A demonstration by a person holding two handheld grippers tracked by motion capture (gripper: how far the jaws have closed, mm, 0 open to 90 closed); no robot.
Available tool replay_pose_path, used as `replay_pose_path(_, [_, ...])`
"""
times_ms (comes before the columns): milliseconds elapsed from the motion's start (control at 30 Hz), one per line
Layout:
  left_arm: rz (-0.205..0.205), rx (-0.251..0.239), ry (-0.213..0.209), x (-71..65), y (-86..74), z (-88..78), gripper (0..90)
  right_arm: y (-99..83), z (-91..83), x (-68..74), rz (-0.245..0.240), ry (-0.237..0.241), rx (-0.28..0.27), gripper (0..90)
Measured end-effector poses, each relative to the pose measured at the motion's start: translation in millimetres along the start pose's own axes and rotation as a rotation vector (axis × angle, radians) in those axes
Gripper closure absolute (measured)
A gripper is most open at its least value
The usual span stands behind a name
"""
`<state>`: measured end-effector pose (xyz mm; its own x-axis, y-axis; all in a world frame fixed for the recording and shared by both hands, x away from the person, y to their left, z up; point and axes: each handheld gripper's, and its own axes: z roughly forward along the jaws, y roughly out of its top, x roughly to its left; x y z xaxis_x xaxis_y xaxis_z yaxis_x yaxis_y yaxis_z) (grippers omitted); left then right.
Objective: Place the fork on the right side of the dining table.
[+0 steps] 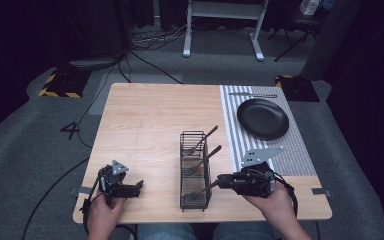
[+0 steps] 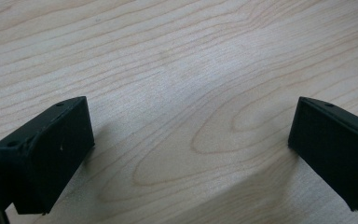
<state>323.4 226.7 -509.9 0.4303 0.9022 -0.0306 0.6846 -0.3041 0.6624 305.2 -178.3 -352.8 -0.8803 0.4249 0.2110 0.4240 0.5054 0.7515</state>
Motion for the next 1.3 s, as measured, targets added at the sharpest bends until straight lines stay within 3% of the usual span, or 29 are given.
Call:
replay_pose_path(767, [0.002, -0.002, 0.002, 0.1, 0.0, 0.1, 0.2, 11.9, -6.4, 4.3, 0.001, 0.007, -0.036, 86.6])
replay_pose_path(1300, [0.002, -0.002, 0.002, 0.2, 0.0, 0.1, 0.1, 28.0, -26.9, 5.9, 0.004, -0.009, -0.108, 86.8])
